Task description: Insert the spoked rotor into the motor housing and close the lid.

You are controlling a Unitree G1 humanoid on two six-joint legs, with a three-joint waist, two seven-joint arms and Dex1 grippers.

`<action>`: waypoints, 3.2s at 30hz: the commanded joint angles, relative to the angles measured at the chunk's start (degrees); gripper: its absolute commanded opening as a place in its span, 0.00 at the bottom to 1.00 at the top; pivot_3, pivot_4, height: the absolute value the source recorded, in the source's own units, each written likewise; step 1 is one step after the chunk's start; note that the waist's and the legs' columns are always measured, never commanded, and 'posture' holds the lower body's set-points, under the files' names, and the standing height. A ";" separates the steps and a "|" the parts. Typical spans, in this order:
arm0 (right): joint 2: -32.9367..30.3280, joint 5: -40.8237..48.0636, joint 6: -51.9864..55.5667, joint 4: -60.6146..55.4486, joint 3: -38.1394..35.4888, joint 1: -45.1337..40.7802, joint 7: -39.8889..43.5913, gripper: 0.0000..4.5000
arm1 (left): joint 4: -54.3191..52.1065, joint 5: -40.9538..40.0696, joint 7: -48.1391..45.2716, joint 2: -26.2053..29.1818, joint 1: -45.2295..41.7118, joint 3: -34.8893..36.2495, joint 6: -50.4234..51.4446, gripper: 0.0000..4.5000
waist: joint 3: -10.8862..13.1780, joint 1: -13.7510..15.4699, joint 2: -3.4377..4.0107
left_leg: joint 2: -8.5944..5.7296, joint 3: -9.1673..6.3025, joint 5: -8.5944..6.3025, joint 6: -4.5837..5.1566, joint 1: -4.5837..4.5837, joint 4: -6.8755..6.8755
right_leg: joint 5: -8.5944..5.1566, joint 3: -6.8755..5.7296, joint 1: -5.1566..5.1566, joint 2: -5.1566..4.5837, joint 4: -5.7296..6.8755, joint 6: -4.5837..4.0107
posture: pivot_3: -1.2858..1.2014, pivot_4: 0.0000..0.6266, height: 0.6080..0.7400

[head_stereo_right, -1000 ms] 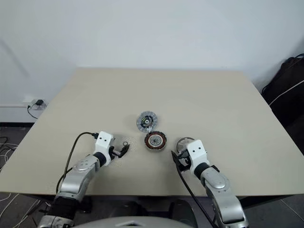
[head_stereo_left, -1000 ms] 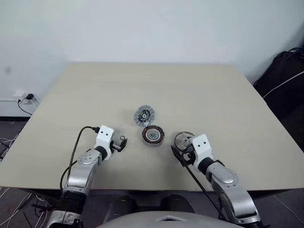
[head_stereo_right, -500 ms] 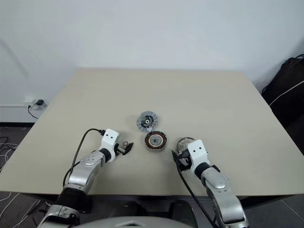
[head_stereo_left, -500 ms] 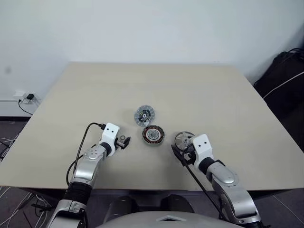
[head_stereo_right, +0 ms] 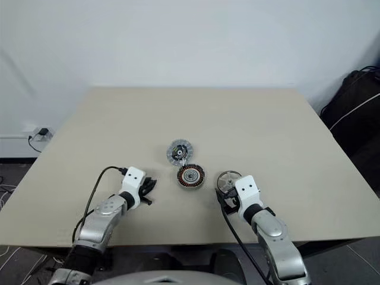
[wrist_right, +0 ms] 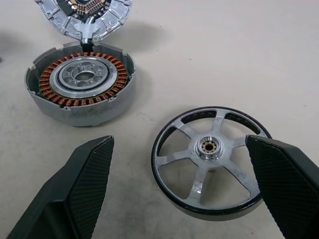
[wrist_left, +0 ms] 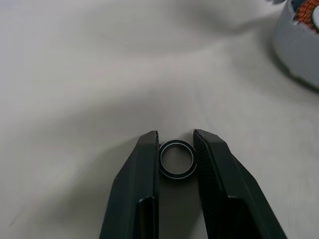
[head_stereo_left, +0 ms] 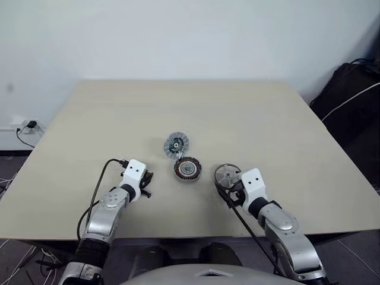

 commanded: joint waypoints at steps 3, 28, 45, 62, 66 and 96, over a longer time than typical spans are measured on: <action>-0.29 -0.08 -1.39 -0.61 -0.54 -1.03 0.17 1.00 | -10.14 -3.87 -3.98 1.50 2.85 0.64 5.67 0.15 | 0.01 0.23 0.01 | -0.02 0.00 0.00 0.00 0.00 -0.03 | -0.01 -0.01 0.00 -0.02 -0.03 -0.01 | 0.52 0.00 1.00; 1.73 0.85 -2.19 -0.94 -1.19 -1.45 -0.72 1.00 | 6.45 -0.34 -6.05 -11.06 -19.50 -12.43 -0.44 0.15 | 0.09 1.50 0.00 | -0.14 -0.01 -0.03 0.08 -0.11 0.27 | 0.14 -0.09 0.13 -0.15 -0.05 0.26 | 0.52 0.00 1.00; 1.43 0.37 -2.17 -1.82 -0.99 -0.22 -1.74 1.00 | 13.58 0.70 -7.00 -13.26 -20.48 -12.91 -2.32 0.15 | 0.10 1.50 -0.01 | -0.14 -0.01 -0.06 0.12 -0.13 0.30 | 0.14 -0.10 0.11 -0.16 -0.05 0.25 | 0.52 0.00 1.00; 1.92 0.46 -1.32 -2.79 -0.44 -0.38 -2.31 1.00 | 9.06 -0.43 -7.57 -13.44 -19.01 -10.95 -2.38 0.66 | 0.10 1.49 -0.01 | -0.14 -0.01 -0.07 0.15 -0.13 0.34 | 0.15 -0.10 0.11 -0.17 -0.04 0.26 | 0.52 0.00 1.00; 1.94 0.46 -0.81 -2.95 -0.10 -0.93 -2.18 1.00 | 2.03 -2.18 -7.72 -12.88 -16.61 -9.70 -0.98 0.51 | 0.10 1.45 -0.01 | -0.14 -0.01 -0.08 0.16 -0.14 0.34 | 0.15 -0.09 0.11 -0.17 -0.05 0.25 | 0.52 0.00 1.00; 1.32 -4.67 29.04 7.38 18.16 -30.55 2.20 0.28 | -19.91 -1.81 0.97 -4.51 11.63 -3.62 -6.83 0.00 | 0.08 1.19 0.05 | -0.18 0.00 -0.07 0.13 -0.39 0.29 | 0.32 -0.14 -0.16 -0.20 -0.07 -0.04 | 0.52 0.00 1.00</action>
